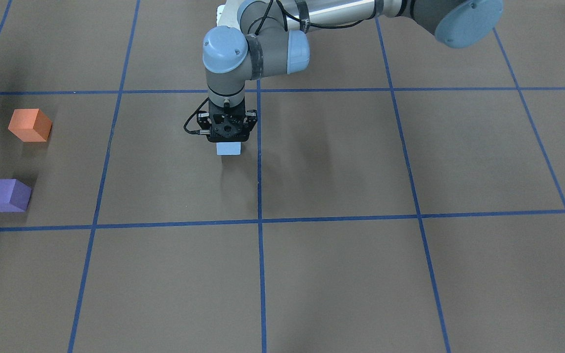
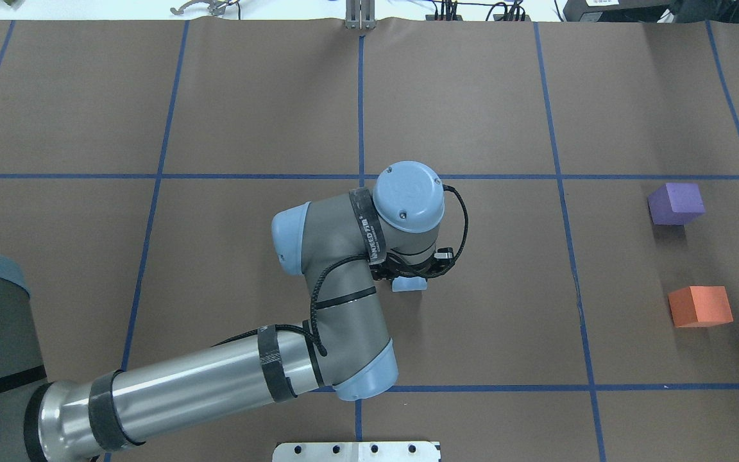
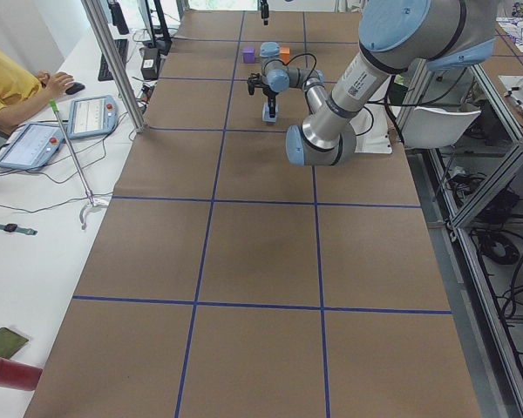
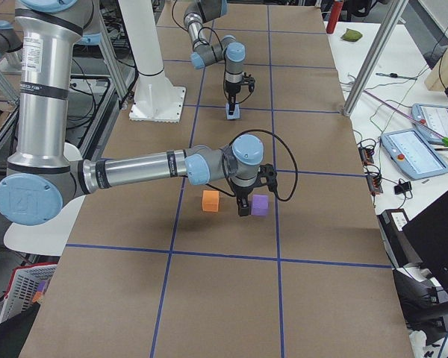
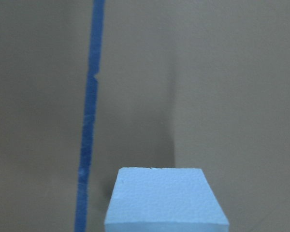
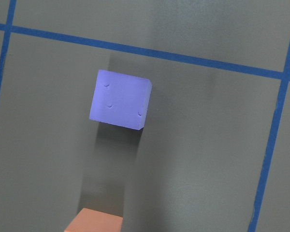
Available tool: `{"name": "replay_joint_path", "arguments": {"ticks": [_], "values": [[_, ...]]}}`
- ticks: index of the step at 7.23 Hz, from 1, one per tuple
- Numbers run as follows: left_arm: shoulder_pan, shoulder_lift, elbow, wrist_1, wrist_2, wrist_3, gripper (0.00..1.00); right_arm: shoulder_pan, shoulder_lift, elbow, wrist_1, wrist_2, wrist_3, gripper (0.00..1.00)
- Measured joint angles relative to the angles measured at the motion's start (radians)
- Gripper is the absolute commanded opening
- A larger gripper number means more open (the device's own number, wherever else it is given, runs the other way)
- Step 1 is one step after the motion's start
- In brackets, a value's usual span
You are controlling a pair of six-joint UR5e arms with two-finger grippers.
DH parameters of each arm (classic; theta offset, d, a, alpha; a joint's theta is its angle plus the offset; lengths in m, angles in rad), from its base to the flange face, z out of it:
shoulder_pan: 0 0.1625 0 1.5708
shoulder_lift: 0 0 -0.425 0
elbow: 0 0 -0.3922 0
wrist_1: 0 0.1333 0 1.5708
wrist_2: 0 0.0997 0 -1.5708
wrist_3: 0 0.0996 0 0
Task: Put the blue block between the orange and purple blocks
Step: 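Carry the light blue cube with the left gripper toward the table center, then release the light blue cube with the left gripper while the right gripper approaches it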
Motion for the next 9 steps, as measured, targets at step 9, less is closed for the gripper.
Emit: {"name": "replay_joint_path", "arguments": {"ticks": [9], "values": [[-0.087, 0.014, -0.157, 0.096, 0.000, 0.011, 1.00, -0.334, 0.124, 0.007, 0.361, -0.057, 0.811, 1.00]]}}
